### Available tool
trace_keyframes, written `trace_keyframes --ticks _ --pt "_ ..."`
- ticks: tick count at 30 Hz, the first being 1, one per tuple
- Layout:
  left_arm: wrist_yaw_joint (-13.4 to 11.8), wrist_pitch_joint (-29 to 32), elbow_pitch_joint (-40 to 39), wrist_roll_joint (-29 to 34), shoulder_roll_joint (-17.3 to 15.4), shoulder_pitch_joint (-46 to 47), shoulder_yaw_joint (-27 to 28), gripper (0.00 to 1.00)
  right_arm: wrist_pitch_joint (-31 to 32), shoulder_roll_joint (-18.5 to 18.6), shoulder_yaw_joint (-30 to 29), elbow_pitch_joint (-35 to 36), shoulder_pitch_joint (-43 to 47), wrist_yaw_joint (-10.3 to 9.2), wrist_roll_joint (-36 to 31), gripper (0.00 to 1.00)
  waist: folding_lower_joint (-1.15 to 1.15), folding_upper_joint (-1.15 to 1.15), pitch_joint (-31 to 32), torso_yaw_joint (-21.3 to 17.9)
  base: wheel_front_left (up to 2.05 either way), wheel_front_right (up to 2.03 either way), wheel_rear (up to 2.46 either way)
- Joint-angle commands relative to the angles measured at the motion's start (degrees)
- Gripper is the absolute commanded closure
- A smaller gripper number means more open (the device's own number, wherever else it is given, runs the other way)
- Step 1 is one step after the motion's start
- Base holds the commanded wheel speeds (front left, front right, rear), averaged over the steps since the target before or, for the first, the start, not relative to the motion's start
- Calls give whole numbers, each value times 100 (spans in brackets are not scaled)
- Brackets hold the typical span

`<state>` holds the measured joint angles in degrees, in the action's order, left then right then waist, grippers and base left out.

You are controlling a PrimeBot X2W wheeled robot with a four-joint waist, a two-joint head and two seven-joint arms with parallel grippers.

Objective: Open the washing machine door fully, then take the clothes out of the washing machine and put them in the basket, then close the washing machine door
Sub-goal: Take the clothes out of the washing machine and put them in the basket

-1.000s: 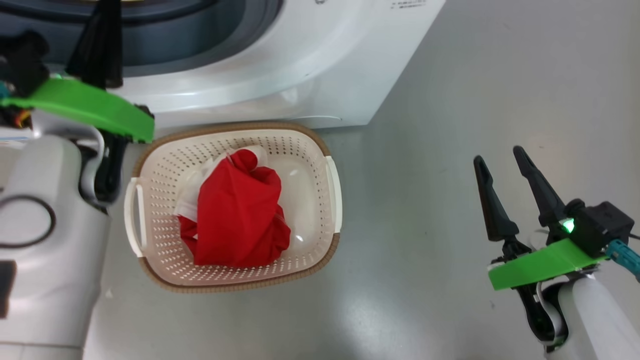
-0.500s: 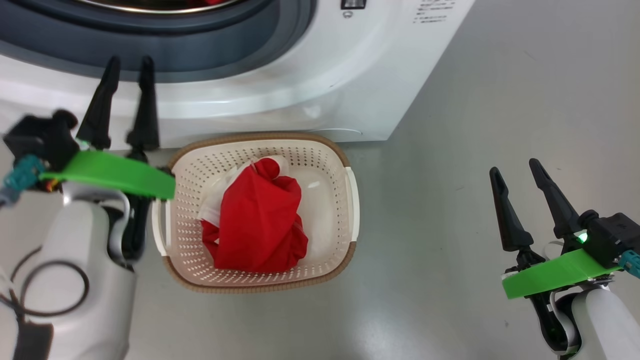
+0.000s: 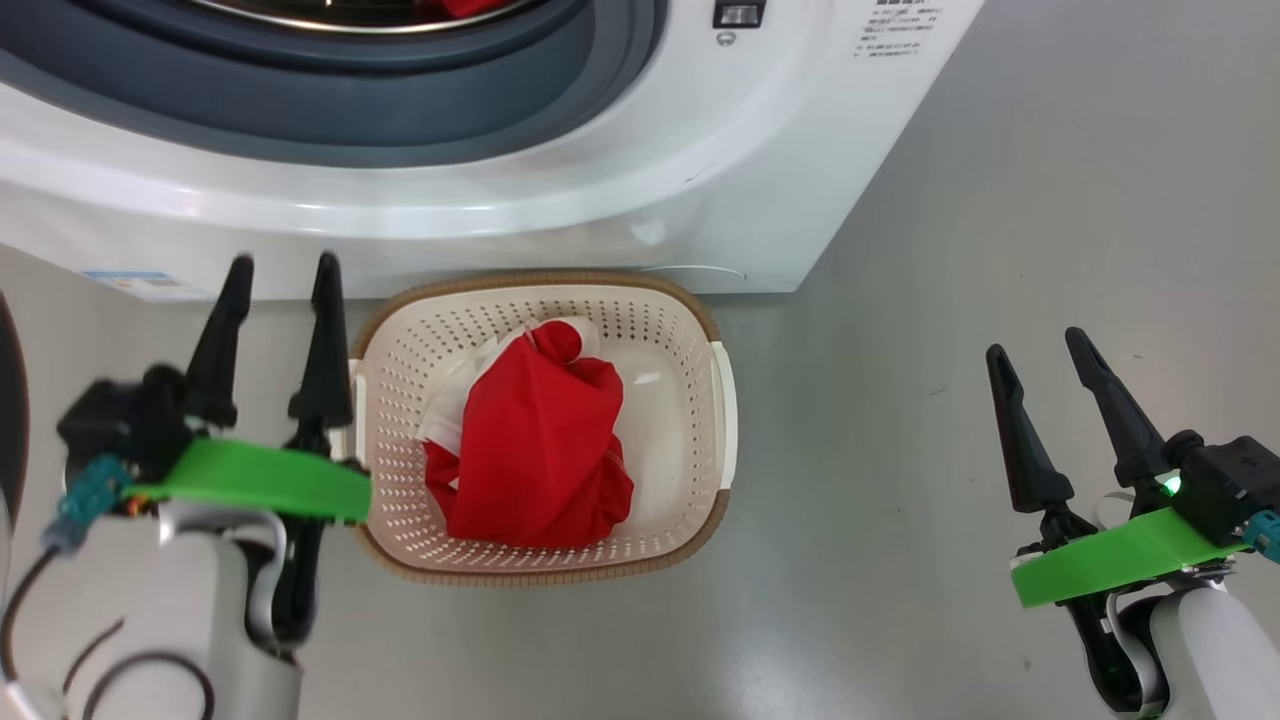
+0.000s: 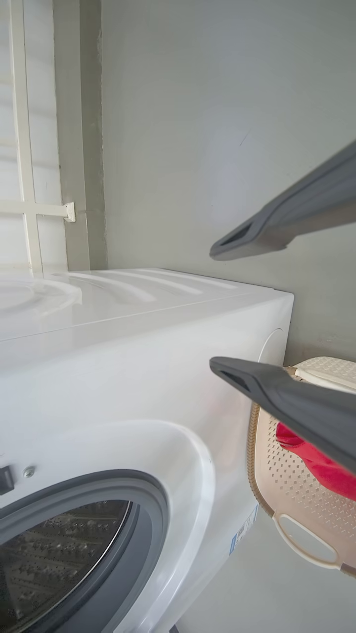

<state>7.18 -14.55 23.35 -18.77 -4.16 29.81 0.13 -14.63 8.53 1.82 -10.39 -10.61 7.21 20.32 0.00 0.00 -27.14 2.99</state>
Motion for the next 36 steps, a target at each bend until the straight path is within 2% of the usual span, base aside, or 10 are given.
trace_keyframes --ticks 1,15,27,36 --pt "31 -45 -229 37 -121 -240 265 0 -37 67 88 143 138 28 -55 0 0 0 9 6 0 0 0" --pt "31 -45 -909 205 91 -1142 514 0 -37 95 35 161 168 28 -50 0 0 0 -30 31 0 0 0" --pt "31 -45 -1006 244 122 -1102 547 0 -37 89 41 168 123 28 -52 0 0 0 -75 24 0 0 0" --pt "31 -45 -1006 175 125 -722 418 0 -37 44 54 152 59 28 -54 0 0 0 -158 28 0 0 0"
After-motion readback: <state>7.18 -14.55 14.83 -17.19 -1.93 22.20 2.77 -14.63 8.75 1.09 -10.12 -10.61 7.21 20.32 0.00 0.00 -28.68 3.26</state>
